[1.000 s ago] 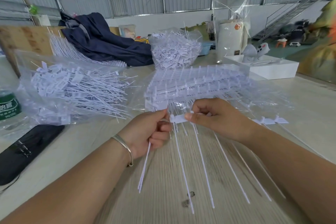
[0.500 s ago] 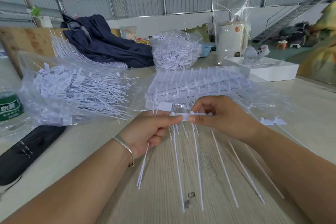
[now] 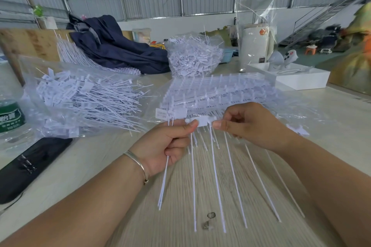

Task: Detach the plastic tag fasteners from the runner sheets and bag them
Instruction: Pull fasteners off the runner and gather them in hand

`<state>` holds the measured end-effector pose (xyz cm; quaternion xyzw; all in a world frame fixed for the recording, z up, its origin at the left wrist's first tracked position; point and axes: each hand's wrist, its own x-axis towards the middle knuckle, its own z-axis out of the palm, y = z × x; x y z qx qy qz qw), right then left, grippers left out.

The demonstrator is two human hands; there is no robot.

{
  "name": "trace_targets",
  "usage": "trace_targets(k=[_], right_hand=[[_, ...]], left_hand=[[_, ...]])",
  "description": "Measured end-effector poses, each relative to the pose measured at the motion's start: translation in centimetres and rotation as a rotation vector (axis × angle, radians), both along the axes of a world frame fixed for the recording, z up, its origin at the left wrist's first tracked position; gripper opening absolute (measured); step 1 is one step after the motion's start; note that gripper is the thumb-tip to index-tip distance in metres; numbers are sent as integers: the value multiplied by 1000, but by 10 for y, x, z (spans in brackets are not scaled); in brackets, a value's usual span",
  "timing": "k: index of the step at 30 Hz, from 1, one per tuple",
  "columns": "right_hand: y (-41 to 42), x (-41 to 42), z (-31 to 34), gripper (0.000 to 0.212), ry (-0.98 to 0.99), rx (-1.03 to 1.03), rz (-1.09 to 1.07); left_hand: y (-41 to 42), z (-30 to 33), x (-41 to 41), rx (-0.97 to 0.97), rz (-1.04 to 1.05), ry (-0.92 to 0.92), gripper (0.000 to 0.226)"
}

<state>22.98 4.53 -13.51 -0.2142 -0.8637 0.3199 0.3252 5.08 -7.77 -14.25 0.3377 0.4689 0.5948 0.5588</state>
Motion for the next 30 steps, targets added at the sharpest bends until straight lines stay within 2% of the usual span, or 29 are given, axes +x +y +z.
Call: trace_targets(k=[4,9,13,17,21,25,30], right_hand=[[-5,-1,2,71,45,-67,-13],[-20,-12,-2,51,29,-184,168],[-23,-14,0,47,80,-196,156],[-19,-13,2,61,147,-168,59],[-11,-7,1,48,179,-218,25],[-7,-6,0,54,190,-238,1],[-8,-7,-2,52,124,-193,-3]], left_hand=[[-1,2,4,49,-81,-89,30],[-1,2,16,100,-187,-123,12],[-1,6,15,115,-147,-138,10],[2,7,8,80,-42,-178,9],[7,3,-2,54,67,-141,18],[8,-1,-4,45,111,-34,25],[8,-1,-3,15,184,84,21]])
